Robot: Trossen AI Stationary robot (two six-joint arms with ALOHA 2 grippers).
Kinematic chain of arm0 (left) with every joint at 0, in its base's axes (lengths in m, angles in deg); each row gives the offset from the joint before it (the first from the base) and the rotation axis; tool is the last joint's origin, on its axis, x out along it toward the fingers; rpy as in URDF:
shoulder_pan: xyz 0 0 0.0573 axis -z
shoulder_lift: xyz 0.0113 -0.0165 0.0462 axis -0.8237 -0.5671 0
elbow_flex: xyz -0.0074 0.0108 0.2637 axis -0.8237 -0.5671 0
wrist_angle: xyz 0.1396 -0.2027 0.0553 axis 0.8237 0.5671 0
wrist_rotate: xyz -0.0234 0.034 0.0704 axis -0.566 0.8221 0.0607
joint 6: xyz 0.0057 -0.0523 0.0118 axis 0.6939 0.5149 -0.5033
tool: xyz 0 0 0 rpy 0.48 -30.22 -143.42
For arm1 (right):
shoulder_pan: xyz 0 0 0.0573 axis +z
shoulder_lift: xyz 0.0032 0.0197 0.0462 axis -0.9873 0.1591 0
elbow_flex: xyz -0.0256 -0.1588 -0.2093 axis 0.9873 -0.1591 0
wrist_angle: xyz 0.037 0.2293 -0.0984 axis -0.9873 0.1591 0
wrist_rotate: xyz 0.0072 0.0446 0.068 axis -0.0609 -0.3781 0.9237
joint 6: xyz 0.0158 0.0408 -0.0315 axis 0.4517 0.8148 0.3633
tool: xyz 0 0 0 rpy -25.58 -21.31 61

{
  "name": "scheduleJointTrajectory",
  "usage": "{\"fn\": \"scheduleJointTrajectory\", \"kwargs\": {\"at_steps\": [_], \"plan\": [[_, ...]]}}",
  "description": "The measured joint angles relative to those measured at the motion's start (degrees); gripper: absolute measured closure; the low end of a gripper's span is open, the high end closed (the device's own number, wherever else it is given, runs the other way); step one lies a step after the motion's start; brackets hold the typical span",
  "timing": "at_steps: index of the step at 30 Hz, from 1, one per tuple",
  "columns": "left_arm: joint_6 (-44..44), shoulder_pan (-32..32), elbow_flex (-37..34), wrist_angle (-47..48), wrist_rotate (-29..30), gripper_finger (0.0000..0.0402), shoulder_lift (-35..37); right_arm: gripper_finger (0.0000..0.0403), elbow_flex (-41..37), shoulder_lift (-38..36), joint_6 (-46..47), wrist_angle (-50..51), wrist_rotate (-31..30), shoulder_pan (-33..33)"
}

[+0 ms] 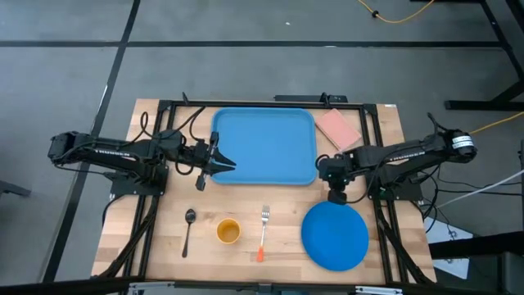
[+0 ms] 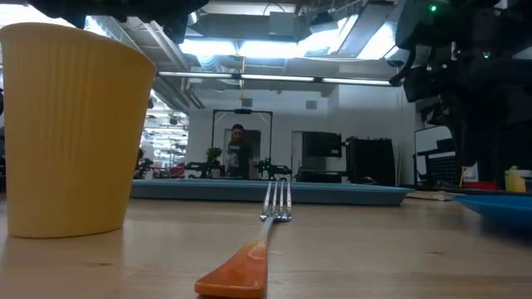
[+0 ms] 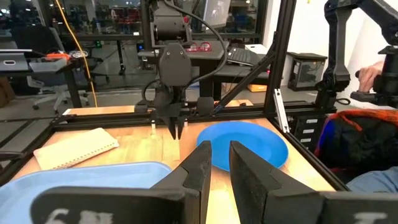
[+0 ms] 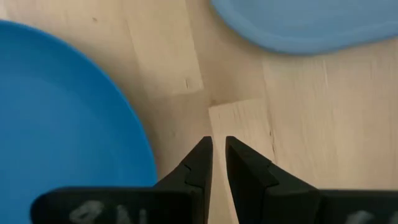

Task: Pick and place plate/cup/fork/spoon on tray
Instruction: Put the blue plate on the blue tray

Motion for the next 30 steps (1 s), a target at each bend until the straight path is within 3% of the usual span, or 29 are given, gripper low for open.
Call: {"fn": "scheduleJointTrajectory", "kwargs": {"at_steps": [16, 21, 30], "plan": [[0.02, 0.00, 0.00, -0.02, -0.02, 0.0350, 0.00, 0.0352, 0.03, -0.04, -1.99, -4.18, 6.16, 1.65], [0.02, 0.00, -0.01, -0.04, -0.02, 0.0350, 0.00, 0.0350, 0.09, -0.07, 3.09, -4.37, 6.58, 1.98], [0.02, 0.00, -0.02, -0.04, -0.02, 0.0350, 0.00, 0.0298, 0.09, -0.07, -2.57, -4.01, 8.42, 2.00]]}}
